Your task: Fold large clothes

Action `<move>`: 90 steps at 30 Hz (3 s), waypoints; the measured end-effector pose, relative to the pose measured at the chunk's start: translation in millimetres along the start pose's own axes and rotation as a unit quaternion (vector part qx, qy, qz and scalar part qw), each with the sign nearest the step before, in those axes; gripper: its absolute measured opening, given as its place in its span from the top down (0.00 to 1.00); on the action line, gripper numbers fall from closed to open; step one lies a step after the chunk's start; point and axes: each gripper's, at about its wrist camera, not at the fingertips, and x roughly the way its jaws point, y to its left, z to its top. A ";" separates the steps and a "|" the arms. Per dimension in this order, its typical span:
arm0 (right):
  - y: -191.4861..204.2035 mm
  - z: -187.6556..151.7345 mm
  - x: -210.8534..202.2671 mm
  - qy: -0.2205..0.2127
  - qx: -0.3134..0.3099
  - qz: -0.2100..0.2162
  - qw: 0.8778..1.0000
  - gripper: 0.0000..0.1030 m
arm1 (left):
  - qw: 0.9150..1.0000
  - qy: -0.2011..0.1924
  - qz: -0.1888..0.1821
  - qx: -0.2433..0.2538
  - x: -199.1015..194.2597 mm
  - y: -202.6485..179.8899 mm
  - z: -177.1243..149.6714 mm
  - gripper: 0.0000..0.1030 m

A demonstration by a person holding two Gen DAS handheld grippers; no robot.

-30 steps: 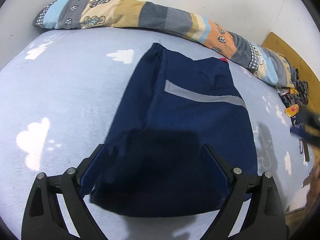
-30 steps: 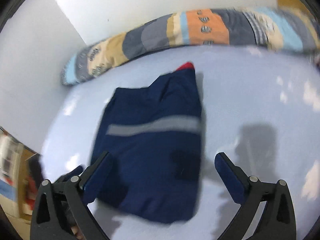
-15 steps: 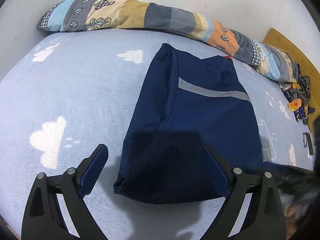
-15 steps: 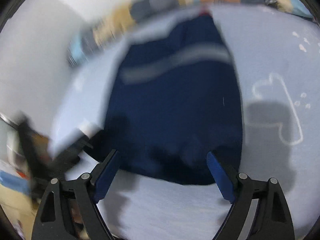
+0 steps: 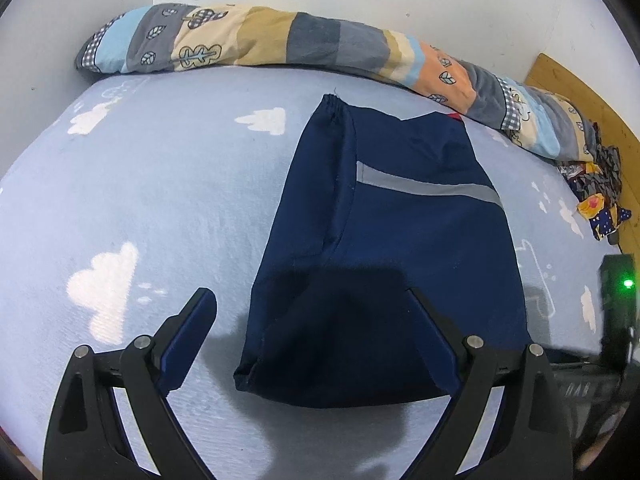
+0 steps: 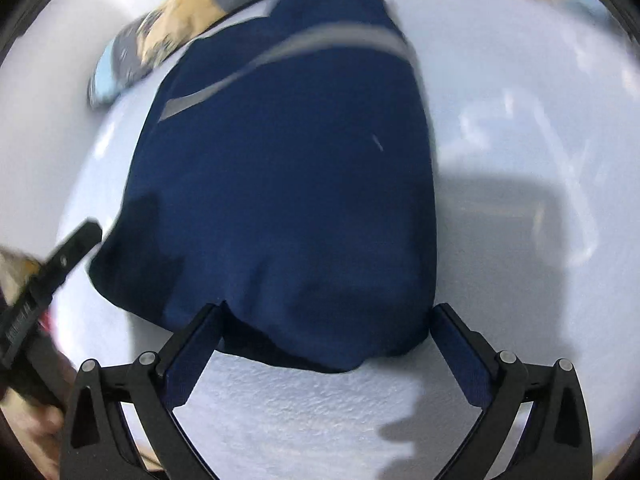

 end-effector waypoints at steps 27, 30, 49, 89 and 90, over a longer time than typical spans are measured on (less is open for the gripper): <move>68.8 10.5 -10.9 -0.057 -0.164 -0.073 0.982 0.53 | 0.999 -0.021 0.017 0.040 -1.2 -14.1 0.6 0.08; 64.7 14.8 -12.8 -0.047 -0.146 -0.056 0.987 0.51 | 0.999 -0.019 0.016 0.038 -0.1 -14.7 1.2 0.08; -52.9 36.6 -54.1 -0.069 -0.007 0.068 0.995 0.31 | 0.952 0.097 -0.197 -0.212 54.0 89.9 23.5 0.08; -20.5 27.1 -117.4 -0.128 -0.175 0.024 0.976 0.50 | 0.940 0.099 -0.322 -0.045 21.7 -88.3 21.5 0.03; -26.1 22.5 -120.6 -0.126 -0.172 0.019 0.977 0.50 | 0.940 0.104 -0.324 -0.034 17.1 -97.7 15.1 0.03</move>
